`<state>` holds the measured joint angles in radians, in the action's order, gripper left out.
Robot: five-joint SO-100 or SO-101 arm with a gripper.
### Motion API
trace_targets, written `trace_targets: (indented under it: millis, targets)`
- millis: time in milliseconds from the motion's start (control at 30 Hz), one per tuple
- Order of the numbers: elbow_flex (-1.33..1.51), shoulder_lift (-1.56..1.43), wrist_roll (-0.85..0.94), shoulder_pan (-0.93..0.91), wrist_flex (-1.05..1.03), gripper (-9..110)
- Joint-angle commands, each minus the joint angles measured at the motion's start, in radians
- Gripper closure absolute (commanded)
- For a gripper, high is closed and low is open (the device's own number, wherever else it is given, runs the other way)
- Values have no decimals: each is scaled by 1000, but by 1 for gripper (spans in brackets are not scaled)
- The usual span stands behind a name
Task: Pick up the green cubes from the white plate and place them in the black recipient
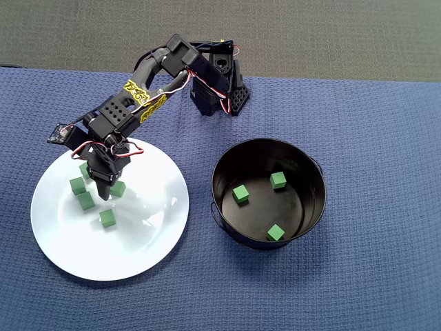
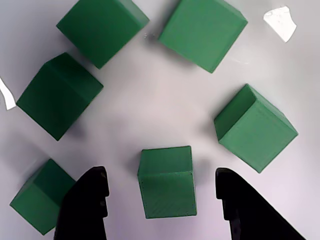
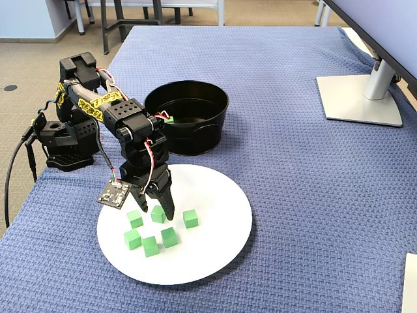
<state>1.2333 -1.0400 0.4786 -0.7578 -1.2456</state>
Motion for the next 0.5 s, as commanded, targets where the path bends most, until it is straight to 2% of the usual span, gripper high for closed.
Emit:
trace_targets:
  millis: [0, 467]
  targets:
    - [-61, -3, 21, -9, 38, 83]
    - [-101, 37, 37, -6, 57, 85]
